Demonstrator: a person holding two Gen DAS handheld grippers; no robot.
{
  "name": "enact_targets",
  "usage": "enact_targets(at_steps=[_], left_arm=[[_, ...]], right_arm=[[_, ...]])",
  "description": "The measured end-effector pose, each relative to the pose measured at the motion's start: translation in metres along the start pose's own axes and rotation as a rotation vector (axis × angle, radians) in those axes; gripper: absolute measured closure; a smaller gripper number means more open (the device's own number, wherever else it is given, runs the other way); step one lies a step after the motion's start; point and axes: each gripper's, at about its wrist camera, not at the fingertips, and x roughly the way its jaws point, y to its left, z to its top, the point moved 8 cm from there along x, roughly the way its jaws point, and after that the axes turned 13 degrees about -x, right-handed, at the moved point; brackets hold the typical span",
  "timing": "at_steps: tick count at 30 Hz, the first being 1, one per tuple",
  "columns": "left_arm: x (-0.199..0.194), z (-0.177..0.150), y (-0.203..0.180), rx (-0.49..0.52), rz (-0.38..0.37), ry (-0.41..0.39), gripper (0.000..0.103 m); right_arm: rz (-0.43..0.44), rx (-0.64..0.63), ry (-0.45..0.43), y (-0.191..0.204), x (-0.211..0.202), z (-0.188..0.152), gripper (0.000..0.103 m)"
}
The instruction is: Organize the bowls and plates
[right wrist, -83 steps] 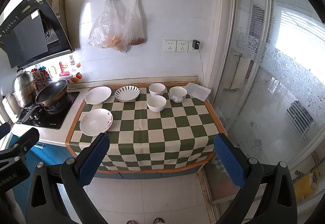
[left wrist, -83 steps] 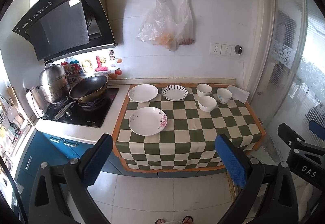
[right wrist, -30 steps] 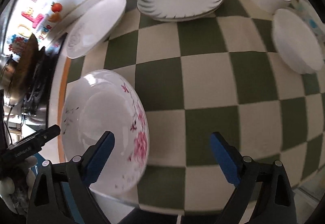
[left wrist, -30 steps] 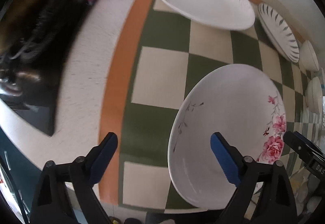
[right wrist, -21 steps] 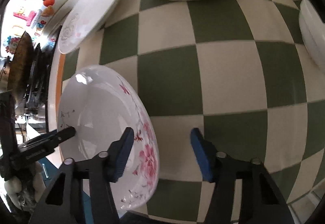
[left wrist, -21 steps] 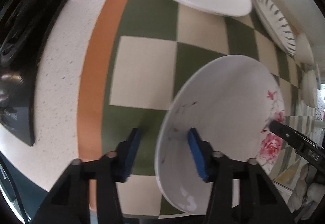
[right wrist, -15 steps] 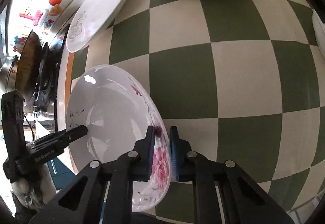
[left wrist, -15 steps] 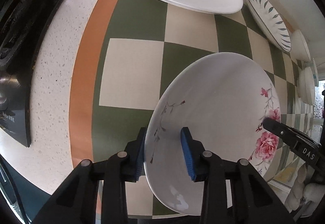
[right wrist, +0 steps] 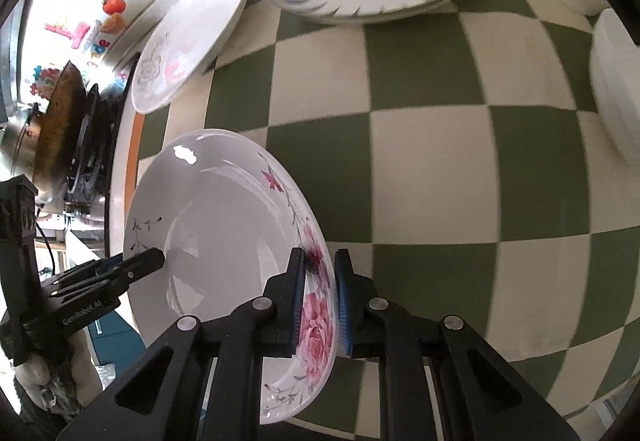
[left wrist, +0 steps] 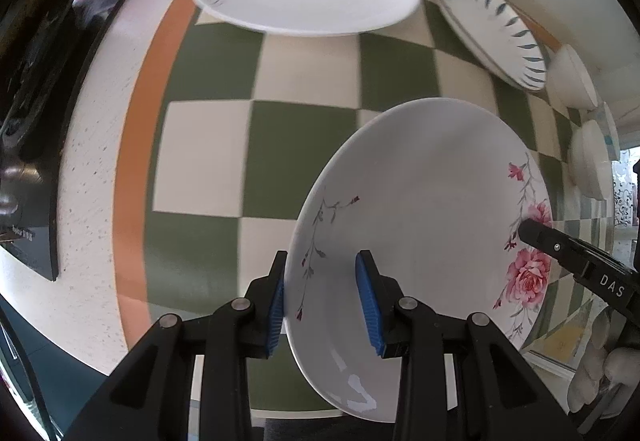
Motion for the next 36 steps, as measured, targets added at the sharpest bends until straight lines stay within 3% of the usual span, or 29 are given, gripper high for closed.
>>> enact_targets(at_steps=[8, 17, 30, 33, 36], left_arm=[[0.001, 0.006, -0.047, 0.038, -0.014, 0.003, 0.072], [0.029, 0.008, -0.074, 0.078, 0.016, 0.028, 0.072], [0.038, 0.015, -0.062, 0.057, 0.060, 0.022, 0.072], [0.020, 0.024, -0.057, 0.018, 0.056, -0.009, 0.072], [-0.019, 0.043, -0.040, -0.064, 0.028, -0.094, 0.072]], right_arm=[[-0.015, 0.003, -0.033, -0.026, -0.027, 0.000, 0.086], [-0.017, 0.039, -0.024, -0.074, -0.034, -0.014, 0.086], [0.020, 0.038, 0.028, -0.096, -0.017, -0.023, 0.087], [0.051, 0.065, 0.064, -0.100, -0.019, -0.022, 0.086], [0.018, 0.079, 0.043, -0.105, -0.047, -0.016, 0.086]])
